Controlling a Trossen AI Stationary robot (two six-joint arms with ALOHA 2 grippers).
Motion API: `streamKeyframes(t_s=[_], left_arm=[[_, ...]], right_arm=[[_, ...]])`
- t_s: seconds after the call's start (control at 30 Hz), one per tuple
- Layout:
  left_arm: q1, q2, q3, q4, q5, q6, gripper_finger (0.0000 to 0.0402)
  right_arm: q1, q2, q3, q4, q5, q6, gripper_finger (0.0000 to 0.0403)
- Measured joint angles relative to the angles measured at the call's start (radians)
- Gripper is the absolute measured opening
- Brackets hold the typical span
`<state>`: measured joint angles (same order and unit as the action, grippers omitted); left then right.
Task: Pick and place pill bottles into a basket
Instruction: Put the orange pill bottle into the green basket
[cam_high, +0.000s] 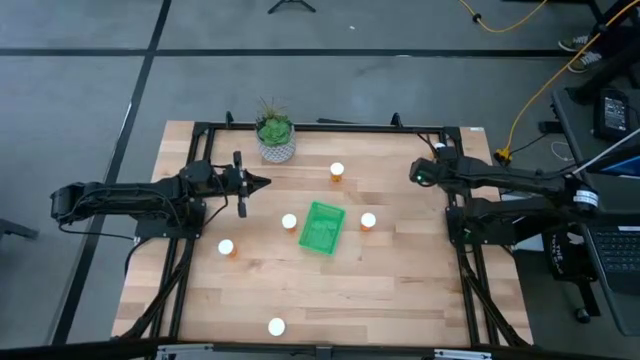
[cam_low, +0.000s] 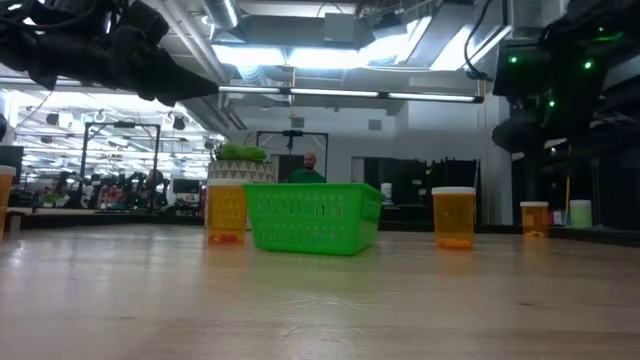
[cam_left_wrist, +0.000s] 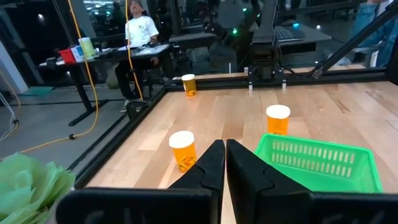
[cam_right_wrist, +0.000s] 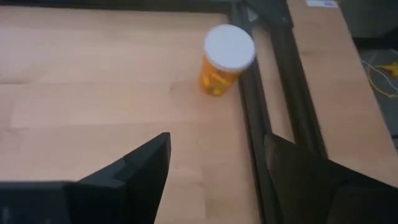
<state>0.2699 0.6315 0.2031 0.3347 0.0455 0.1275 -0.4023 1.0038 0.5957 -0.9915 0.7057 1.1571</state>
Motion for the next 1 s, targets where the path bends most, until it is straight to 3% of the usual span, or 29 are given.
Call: streamKeyframes(t_s=[0.33, 0.53, 1.0], left_arm=[[0.000, 0.000, 0.000, 0.000, 0.000, 0.059, 0.0013], [0.000, 0.000, 0.000, -0.001, 0.000, 0.060, 0.0011], [0.000, 0.000, 0.000, -0.001, 0.000, 0.078, 0.0013]], right_arm=[[-0.198, -0.010, -0.094, 0.292, -0.038, -0.303, 0.0261], [-0.295, -0.010, -0.095, 0.307, -0.081, -0.376, 0.0261], [-0.392, 0.040, -0.095, 0.435, -0.105, -0.470, 0.0261]])
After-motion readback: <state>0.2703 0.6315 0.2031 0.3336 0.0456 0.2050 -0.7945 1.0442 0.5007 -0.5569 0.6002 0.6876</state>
